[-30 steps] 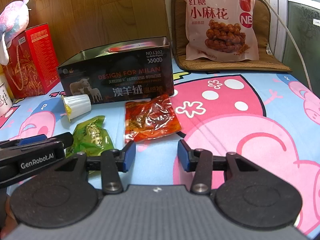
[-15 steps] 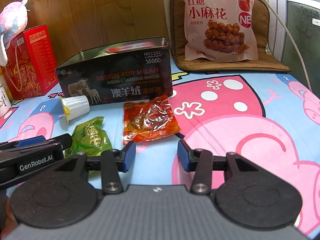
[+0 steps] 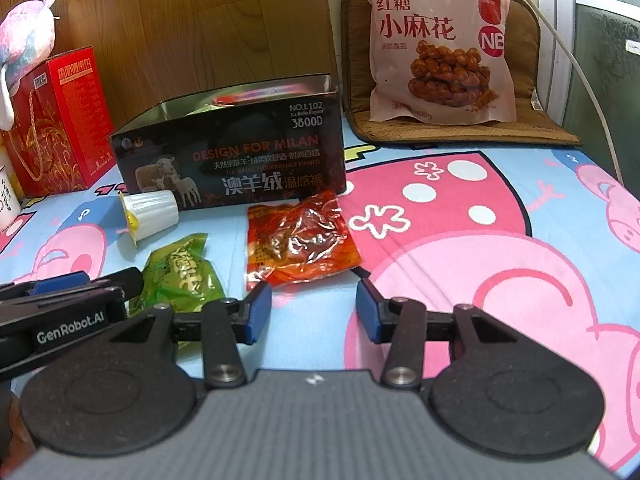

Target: Organize snacks

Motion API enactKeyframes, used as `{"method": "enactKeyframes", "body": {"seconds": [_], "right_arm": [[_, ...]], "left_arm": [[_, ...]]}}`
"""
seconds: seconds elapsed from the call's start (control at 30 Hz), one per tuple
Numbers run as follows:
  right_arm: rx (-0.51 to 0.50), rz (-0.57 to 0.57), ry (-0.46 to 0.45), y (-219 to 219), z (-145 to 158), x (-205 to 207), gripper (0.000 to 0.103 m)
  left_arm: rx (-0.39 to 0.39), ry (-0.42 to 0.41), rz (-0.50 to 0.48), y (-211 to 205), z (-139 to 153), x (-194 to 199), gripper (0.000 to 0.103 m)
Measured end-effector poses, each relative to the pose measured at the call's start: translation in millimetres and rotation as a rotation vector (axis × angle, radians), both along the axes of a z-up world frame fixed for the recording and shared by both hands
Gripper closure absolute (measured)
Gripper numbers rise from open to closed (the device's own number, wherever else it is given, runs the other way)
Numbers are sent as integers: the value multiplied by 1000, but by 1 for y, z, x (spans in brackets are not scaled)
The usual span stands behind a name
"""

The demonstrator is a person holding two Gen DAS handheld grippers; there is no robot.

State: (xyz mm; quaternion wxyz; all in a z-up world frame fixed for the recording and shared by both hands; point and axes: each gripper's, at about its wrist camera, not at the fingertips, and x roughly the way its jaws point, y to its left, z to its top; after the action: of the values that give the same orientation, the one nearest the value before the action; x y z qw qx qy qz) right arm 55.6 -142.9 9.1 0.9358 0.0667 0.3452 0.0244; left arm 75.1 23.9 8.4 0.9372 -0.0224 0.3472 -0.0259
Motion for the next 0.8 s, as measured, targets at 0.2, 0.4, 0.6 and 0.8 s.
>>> {"method": "enactKeyframes", "body": {"seconds": [0.2,0.4,0.6,0.8], "right_arm": [[23,11,-2,-1,0,4,53],[184,65,-5,-24,1,14,53],[130,223,-25,-28,8,27,42],[33,277,-34,-37,4,41,36]], "left_arm": [[-26,13,-12,7,4,8,47],[-94,18,-56,11,19,25,45],[-168,44,-214,-12,31,50,31],[-194,121,-315,-47,24,73,31]]}}
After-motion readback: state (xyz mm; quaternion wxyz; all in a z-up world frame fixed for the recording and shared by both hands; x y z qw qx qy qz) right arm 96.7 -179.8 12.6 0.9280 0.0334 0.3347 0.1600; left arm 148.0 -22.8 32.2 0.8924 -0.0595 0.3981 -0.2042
